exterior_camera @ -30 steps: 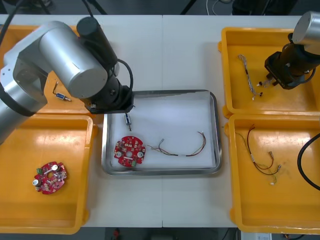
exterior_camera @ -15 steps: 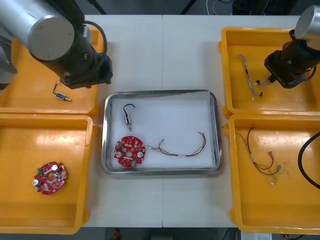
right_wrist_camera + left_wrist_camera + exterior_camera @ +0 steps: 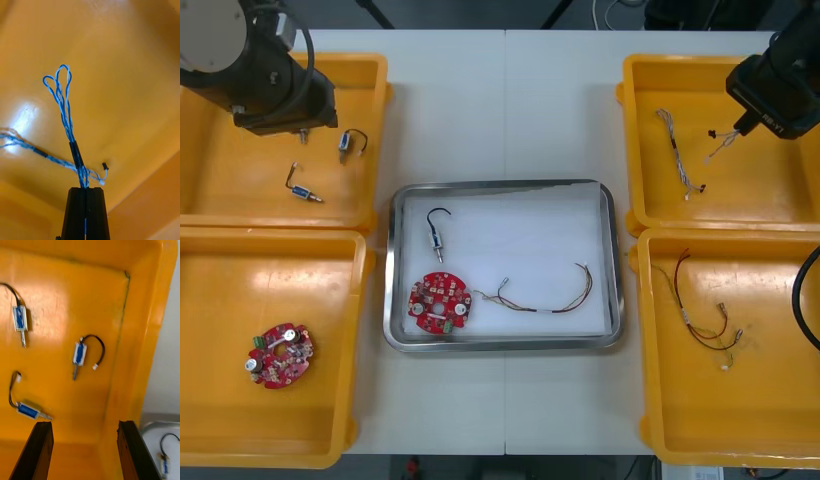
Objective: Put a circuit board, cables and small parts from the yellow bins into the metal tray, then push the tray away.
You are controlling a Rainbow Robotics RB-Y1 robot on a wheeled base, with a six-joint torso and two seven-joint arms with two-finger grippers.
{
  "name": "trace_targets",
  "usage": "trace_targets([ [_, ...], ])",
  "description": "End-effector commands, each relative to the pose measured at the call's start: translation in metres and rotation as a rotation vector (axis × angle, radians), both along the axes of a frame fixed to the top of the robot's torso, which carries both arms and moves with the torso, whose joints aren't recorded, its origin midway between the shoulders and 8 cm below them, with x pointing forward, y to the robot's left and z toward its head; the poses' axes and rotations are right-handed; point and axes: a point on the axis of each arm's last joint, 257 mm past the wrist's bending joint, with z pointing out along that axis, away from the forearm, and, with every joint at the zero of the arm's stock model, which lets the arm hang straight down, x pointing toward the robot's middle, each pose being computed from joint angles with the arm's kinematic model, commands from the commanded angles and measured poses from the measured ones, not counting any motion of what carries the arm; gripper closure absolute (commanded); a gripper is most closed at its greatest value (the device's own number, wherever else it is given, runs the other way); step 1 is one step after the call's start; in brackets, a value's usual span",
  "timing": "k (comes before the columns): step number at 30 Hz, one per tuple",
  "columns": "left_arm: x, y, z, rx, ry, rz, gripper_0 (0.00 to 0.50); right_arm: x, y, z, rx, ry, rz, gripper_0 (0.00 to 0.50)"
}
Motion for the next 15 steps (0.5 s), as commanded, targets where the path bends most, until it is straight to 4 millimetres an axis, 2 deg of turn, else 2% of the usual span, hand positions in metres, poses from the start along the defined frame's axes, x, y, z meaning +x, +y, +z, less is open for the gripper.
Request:
trace_targets([
  [1, 0.037, 0.038, 0.052, 0.032, -0.131, 0.027, 0.0, -0.01, -0.007, 0.038, -0.034, -0.074, 0.067, 0.5],
  [6, 0.059, 0.057, 0.055, 0.043, -0.18, 0.02, 0.0, -0.029, 0.009, 0.049, -0.049, -0.06, 0.161, 0.5],
  [9, 0.071, 0.07, 0.053, 0.06, -0.213, 0.014, 0.0, -0.028, 0.02, 0.066, -0.105, -0.124, 0.255, 0.5],
  [15, 0.082, 0.078, 0.039, 0.065, -0.226, 0.004, 0.0, -0.031, 0.038, 0.089, -0.271, -0.218, 0.427, 0.5],
])
